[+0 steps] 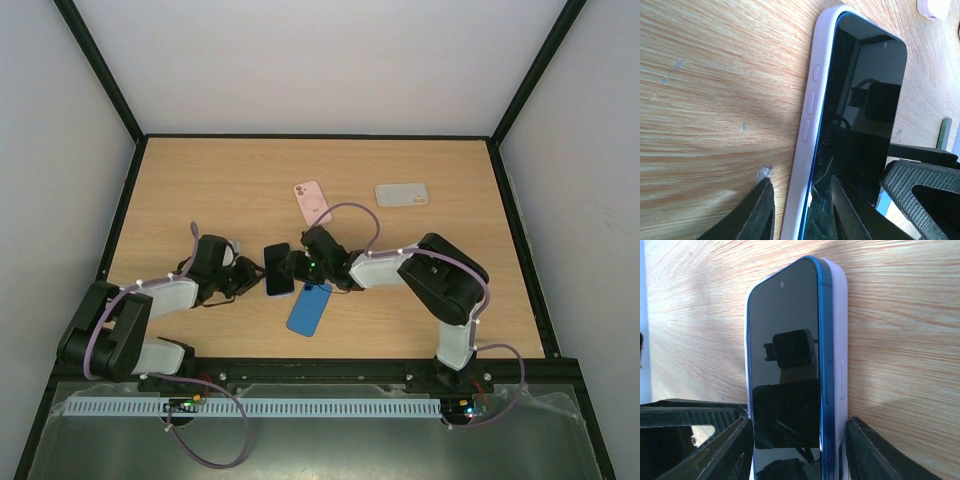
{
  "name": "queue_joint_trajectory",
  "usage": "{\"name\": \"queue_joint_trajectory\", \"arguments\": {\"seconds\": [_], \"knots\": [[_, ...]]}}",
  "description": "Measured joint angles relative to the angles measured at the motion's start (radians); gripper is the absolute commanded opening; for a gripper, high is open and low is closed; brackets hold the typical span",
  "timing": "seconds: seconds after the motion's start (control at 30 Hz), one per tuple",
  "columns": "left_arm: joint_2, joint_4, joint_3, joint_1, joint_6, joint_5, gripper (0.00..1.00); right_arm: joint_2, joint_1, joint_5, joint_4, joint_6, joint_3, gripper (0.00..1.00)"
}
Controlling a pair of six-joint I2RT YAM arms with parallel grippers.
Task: Put the phone into the phone case
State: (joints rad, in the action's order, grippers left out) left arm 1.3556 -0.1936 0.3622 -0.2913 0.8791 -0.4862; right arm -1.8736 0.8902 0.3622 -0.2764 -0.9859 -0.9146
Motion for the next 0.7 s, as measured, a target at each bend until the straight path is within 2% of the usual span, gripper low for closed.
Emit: {"name": "queue_joint_trajectory", "arguments": {"seconds": [0.43,0.7], "knots": [[-0.02,-0.031,-0.03,0.0,0.015,-0.011,0.33,-0.019,-0.019,0.135,-0.196,-0.163,0.057,0.55],[-0.066,-0.026,-0.061,0.0,0.048,-0.01,0.38,-0.008,-0.019,0.174,-0.294,-0.233,0.094,0.57]]}}
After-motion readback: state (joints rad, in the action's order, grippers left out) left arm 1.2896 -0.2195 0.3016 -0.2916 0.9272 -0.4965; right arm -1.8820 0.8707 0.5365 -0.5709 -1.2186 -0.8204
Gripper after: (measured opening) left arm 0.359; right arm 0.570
